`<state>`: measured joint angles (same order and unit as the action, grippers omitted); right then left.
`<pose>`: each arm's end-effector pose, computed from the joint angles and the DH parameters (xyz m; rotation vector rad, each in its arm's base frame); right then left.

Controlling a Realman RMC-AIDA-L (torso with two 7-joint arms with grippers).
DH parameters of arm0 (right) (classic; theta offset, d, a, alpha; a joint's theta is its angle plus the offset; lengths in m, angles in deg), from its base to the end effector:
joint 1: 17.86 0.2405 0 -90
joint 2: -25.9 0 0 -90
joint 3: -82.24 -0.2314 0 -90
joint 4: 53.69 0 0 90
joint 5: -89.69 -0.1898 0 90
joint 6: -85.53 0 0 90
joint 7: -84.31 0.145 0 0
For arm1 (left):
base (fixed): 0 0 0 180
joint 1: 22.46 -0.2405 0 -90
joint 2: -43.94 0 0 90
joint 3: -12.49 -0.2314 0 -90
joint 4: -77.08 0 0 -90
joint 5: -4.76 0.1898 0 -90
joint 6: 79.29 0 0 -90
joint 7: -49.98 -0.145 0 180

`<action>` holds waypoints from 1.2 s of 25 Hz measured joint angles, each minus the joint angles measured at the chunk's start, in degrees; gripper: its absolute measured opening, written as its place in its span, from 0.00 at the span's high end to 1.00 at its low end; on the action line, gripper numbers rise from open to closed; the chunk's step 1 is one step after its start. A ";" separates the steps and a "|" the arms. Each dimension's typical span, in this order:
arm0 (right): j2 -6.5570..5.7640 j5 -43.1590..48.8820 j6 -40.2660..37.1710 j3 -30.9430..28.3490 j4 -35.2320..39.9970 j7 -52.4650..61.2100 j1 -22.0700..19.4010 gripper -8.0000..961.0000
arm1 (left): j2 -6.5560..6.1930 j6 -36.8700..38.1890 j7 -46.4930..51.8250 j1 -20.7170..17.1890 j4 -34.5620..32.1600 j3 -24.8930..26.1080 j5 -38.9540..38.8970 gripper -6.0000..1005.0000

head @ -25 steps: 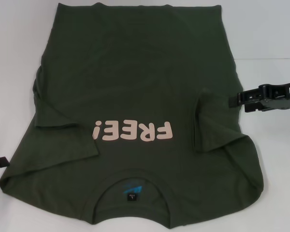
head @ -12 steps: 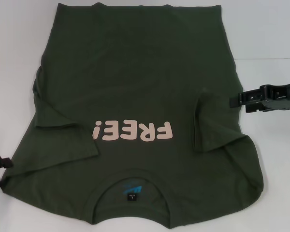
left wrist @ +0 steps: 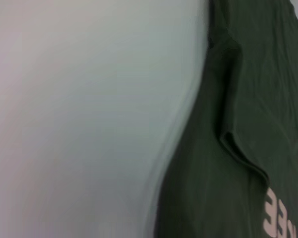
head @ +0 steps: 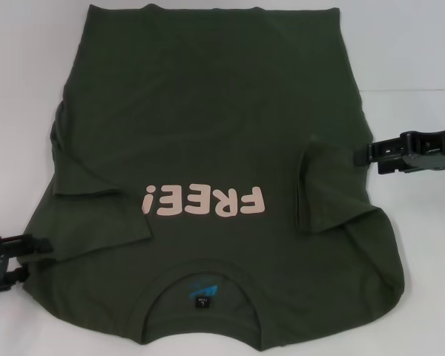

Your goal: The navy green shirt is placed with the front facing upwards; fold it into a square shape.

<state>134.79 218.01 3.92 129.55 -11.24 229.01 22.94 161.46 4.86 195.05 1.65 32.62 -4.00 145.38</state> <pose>0.2260 0.3704 0.0667 -2.2745 1.6941 0.3070 -0.3403 0.2682 0.0612 -1.6174 -2.1846 -0.5966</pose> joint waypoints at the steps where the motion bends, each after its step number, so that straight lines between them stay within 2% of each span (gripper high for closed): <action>1: 0.00 0.00 -0.08 -0.08 0.00 -0.02 -0.02 0.26 | -0.03 -0.01 -0.15 0.27 0.17 0.00 -0.01 0.28; 11: 0.00 0.00 -0.38 -0.71 0.00 -0.16 -0.22 0.27 | -0.17 0.35 -0.40 1.43 0.60 0.00 -0.17 0.28; 23: 0.00 0.00 -0.37 -1.38 0.00 -0.28 -0.49 0.28 | -0.10 2.92 0.27 -1.62 -1.66 1.25 0.09 0.28; 30: 0.00 0.00 -0.39 -1.71 0.00 -0.30 -0.48 0.28 | -0.20 0.89 0.30 0.53 0.07 0.62 0.33 0.28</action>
<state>134.79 218.01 3.53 127.84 -11.24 228.71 22.46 161.26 5.74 195.34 2.18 32.69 -3.38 145.70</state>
